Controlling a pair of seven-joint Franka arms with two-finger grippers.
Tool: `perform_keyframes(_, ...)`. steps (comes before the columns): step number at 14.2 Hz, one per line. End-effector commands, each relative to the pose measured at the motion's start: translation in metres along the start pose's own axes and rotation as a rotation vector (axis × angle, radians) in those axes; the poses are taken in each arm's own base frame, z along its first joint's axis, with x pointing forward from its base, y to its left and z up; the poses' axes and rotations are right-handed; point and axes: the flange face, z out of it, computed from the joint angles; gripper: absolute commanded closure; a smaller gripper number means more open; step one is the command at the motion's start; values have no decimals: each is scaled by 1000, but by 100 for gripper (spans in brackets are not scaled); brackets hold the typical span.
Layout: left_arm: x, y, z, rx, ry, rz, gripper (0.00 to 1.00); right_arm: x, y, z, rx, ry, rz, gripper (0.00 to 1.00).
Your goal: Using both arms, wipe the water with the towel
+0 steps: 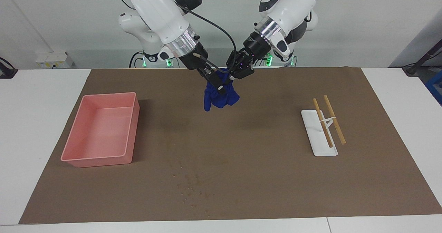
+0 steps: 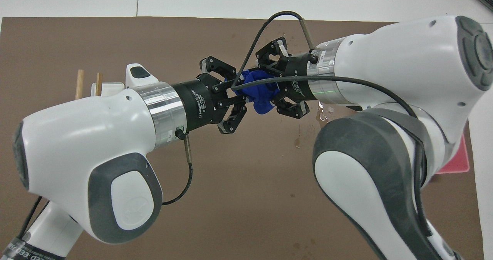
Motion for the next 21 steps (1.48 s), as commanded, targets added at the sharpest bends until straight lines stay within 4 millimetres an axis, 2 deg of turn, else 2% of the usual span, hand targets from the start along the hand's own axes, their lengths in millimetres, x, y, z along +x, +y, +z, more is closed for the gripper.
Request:
perform_keyframes(1,-3,-4,-3,-18,-15,-16,100,5,3,-1,-9,-13,36,100)
perform_keyframes(4,1,0,-5,-20,-11,-23,100,6,2,-3,-6,3,33,100)
perform_keyframes(5,3,3,-7,-24,-3,-14,32,5,3,-2,-8,3,31,100)
perform_keyframes(6,6,7,-9,-30,-1,-16,0,7,3,-2,-8,10,22,100)
perform_keyframes(8,19,20,-17,-47,50,17,0,8,4,-2,-20,55,-6,100)
perform_keyframes(10,25,24,-18,-15,167,165,0,12,8,2,-39,112,-51,100)
perform_keyframes(12,39,32,-25,23,258,278,0,30,23,10,-57,162,-169,100)
perform_keyframes(15,71,47,-41,123,313,493,0,73,81,31,-160,173,-292,100)
perform_keyframes(17,97,60,-62,264,353,714,0,101,97,53,-151,195,-399,100)
perform_keyframes(21,117,71,-109,705,428,1206,0,152,100,126,-90,258,-421,100)
